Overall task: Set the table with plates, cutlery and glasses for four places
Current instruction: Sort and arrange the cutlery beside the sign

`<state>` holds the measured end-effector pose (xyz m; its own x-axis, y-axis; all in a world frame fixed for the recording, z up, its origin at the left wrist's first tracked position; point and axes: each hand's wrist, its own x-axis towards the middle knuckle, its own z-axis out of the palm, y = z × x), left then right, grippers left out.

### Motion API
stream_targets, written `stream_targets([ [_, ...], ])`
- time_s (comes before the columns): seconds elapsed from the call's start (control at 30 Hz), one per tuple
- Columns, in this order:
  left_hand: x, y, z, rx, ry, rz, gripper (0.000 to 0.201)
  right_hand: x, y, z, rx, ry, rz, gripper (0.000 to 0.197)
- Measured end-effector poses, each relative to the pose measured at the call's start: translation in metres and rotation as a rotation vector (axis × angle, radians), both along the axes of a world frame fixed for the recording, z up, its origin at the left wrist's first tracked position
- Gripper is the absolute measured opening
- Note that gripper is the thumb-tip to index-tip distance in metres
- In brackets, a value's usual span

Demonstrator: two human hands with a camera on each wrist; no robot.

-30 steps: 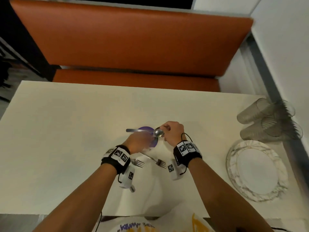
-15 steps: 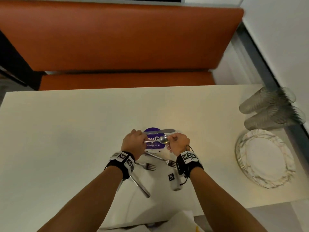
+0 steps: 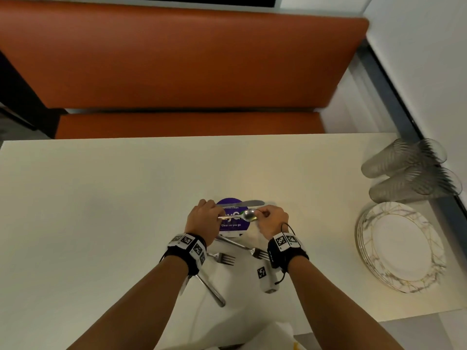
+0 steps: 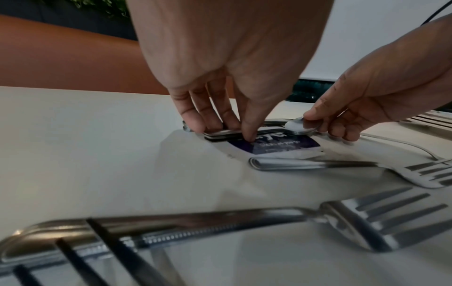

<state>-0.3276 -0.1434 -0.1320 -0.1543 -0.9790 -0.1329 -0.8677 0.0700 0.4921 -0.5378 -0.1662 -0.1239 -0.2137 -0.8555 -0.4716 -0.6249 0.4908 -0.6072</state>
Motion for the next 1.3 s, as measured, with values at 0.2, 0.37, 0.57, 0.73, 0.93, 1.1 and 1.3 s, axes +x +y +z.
stream_targets([
  [0.2,0.002,0.006,0.003,-0.057,0.051,-0.003,0.025,-0.006,0.003,0.001,-0.045,0.019,0.021,0.020],
  [0.37,0.000,0.020,0.010,-0.116,0.146,-0.017,0.014,-0.012,0.021,0.009,-0.115,0.049,-0.034,0.013],
  [0.57,-0.016,0.046,-0.005,-0.084,0.152,-0.221,0.015,-0.017,0.063,0.001,-0.185,0.089,0.029,0.006],
  [0.73,-0.029,0.058,-0.010,-0.037,0.021,-0.224,0.011,-0.022,0.102,-0.018,-0.086,0.388,0.387,0.028],
  [0.93,-0.031,0.056,0.002,0.062,-0.094,-0.284,0.015,-0.027,0.099,-0.002,-0.045,0.151,0.307,0.016],
  [1.1,-0.038,0.047,0.028,0.175,0.171,-0.199,0.012,-0.031,0.069,0.023,-0.176,-0.016,0.232,0.008],
  [1.3,-0.061,0.033,0.060,0.189,0.436,0.039,0.016,-0.036,0.029,0.064,-0.341,-0.181,-0.026,0.014],
])
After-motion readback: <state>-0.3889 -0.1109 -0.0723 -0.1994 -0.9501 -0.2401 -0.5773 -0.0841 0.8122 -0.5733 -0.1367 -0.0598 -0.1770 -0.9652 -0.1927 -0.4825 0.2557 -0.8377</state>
